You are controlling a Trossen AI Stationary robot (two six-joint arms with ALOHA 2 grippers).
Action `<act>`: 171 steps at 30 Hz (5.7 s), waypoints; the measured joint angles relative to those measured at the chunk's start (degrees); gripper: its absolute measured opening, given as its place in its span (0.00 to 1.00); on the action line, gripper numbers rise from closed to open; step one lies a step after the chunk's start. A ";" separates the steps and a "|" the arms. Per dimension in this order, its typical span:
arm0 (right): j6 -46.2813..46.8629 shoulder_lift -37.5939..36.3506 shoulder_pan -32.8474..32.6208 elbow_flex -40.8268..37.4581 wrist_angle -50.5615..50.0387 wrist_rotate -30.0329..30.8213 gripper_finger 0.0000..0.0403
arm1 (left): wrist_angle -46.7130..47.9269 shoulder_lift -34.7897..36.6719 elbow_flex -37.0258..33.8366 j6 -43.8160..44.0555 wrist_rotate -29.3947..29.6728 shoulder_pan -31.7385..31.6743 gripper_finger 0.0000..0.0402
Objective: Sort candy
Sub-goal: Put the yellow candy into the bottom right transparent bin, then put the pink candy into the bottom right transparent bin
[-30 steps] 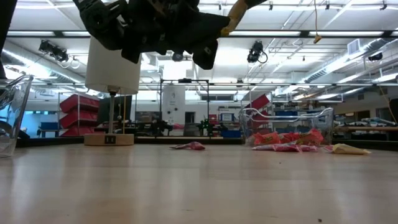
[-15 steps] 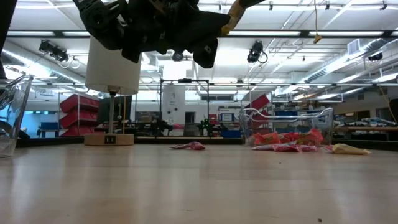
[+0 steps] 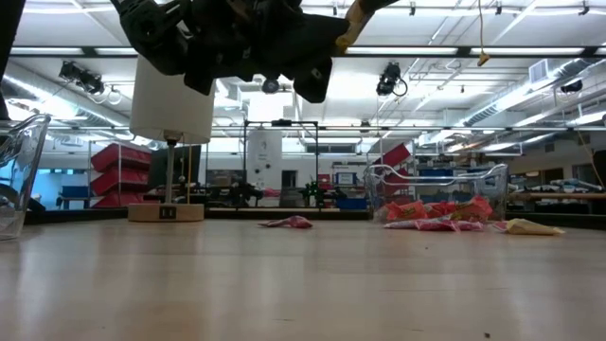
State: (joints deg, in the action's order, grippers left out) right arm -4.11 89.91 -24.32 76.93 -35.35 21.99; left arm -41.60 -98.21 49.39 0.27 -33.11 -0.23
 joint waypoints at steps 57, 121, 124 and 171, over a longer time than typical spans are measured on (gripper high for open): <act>81.31 -19.55 -27.12 0.04 -46.26 -10.65 0.00 | 4.76 0.02 0.00 0.30 5.83 -0.13 0.42; 103.16 -19.74 -35.82 -35.60 -8.46 -23.69 0.10 | 5.30 0.02 0.00 0.05 8.02 -0.02 0.42; 103.14 -19.74 -35.47 -35.60 -8.46 -23.55 0.10 | 5.34 0.02 0.00 0.22 8.95 -0.02 0.42; 72.02 -20.59 -23.66 -8.04 -22.56 -1.36 0.30 | 28.20 -0.02 -0.02 19.68 42.07 -2.55 0.41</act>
State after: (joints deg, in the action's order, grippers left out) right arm 67.90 69.32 -47.98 68.89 -57.91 20.63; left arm -13.39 -98.24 49.36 19.96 8.96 -2.78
